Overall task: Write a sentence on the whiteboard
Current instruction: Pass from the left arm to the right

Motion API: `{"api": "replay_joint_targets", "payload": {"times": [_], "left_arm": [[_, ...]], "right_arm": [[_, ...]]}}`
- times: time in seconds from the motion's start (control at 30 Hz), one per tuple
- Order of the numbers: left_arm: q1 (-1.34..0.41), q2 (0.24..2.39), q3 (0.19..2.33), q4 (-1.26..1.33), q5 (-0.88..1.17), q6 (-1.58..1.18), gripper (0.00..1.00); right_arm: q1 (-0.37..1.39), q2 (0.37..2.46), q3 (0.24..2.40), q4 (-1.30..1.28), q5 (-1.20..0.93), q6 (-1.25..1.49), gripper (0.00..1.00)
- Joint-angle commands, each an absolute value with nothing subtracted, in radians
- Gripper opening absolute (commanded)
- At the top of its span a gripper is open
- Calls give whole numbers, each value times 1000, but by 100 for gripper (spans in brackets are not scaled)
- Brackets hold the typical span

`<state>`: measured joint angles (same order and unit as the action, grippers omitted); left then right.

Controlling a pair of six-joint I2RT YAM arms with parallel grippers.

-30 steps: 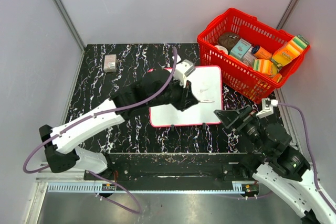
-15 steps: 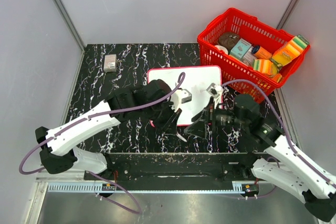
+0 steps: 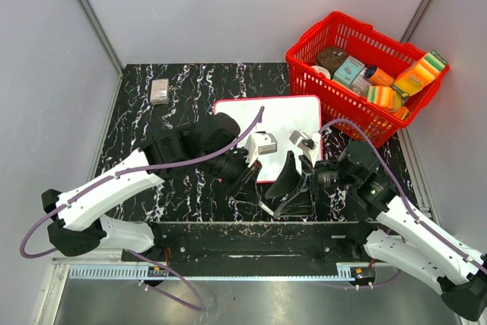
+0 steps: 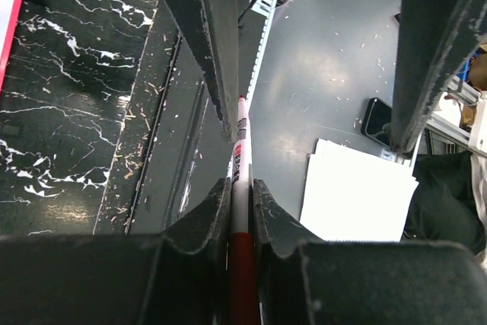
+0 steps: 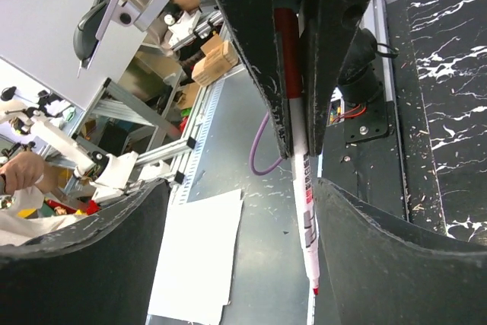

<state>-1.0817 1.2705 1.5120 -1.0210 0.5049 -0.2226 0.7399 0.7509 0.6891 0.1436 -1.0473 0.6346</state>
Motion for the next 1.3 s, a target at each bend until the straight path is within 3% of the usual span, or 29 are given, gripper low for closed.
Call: {"api": "replay_joint_targets", "payload": {"times": [0.0, 0.23, 0.63, 0.8, 0.9, 0.93, 0.97, 1.0, 1.07, 1.1, 1.13, 1.27], "left_arm": [[-1086, 1259, 1543, -965, 587, -204, 0], [-1086, 1261, 1551, -965, 583, -207, 0], [-1094, 1281, 1571, -931, 575, -229, 0], [-1095, 1279, 1582, -933, 565, -229, 0], [-1095, 1273, 1583, -933, 561, -227, 0], [-1095, 1273, 1583, -931, 557, -229, 0], [-1095, 1270, 1583, -931, 554, -229, 0], [-1095, 1270, 1580, -931, 554, -229, 6], [-1095, 1263, 1575, -931, 528, -230, 38], [-1095, 1258, 1574, -934, 509, -236, 59], [-1095, 1250, 1572, -934, 461, -239, 99], [-1094, 1189, 1600, -937, 281, -262, 99]], "right_arm": [[744, 765, 678, 186, -1106, 635, 80], [746, 811, 661, 216, -1114, 649, 67], [782, 873, 653, 316, -1155, 687, 54], [810, 897, 652, 339, -1184, 693, 43], [815, 905, 652, 341, -1189, 695, 17], [815, 907, 652, 345, -1186, 696, 0], [815, 908, 653, 345, -1180, 696, 0], [816, 905, 655, 348, -1174, 698, 0], [816, 899, 655, 354, -1166, 703, 0], [816, 891, 655, 354, -1158, 703, 0], [816, 888, 652, 353, -1151, 703, 0], [816, 881, 657, 302, -1115, 677, 0]]}}
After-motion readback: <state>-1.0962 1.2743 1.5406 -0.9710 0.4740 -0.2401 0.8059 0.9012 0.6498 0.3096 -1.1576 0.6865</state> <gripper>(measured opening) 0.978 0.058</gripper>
